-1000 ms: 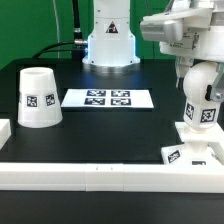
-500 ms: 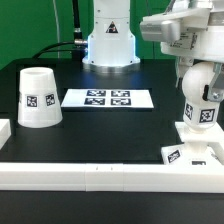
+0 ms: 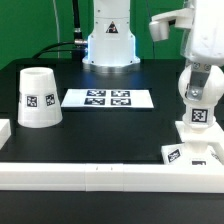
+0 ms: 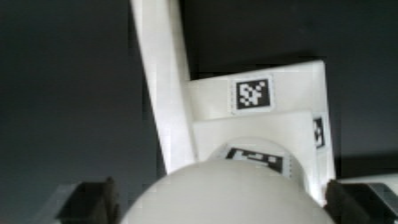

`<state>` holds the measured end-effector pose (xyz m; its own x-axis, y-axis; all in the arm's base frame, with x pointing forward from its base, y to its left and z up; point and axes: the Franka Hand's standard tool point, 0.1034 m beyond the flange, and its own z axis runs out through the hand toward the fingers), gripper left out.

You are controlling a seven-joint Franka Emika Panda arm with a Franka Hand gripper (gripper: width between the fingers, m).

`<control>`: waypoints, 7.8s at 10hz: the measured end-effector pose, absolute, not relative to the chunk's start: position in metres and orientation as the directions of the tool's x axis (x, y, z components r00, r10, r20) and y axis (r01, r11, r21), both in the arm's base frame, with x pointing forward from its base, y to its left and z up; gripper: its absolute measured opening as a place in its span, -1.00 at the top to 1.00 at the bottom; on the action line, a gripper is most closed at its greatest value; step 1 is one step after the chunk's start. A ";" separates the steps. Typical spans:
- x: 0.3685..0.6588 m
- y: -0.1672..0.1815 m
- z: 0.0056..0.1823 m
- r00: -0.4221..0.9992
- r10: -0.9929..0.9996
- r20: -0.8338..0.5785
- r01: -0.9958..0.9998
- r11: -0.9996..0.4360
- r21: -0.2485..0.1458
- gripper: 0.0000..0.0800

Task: Assemble lamp

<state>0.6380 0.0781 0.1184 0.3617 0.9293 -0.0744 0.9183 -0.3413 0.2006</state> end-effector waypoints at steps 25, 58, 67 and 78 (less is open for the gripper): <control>0.633 0.106 0.113 0.649 -0.759 0.055 -0.752 -0.651 -0.100 -0.25; 0.651 0.088 0.121 0.045 0.992 -0.114 0.994 -0.034 0.101 -0.75; 0.650 0.084 0.118 -0.097 0.984 -0.149 0.990 0.112 0.091 -0.44; 0.643 0.083 0.115 0.670 0.742 -0.027 0.736 -0.660 0.148 -0.44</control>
Offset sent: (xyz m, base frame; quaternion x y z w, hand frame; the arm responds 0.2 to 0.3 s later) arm 0.0124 0.0062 -0.0013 0.0145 0.0003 0.1889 0.9819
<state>0.6430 0.0827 0.1150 0.6702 0.7417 -0.0266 0.7365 -0.6601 0.1478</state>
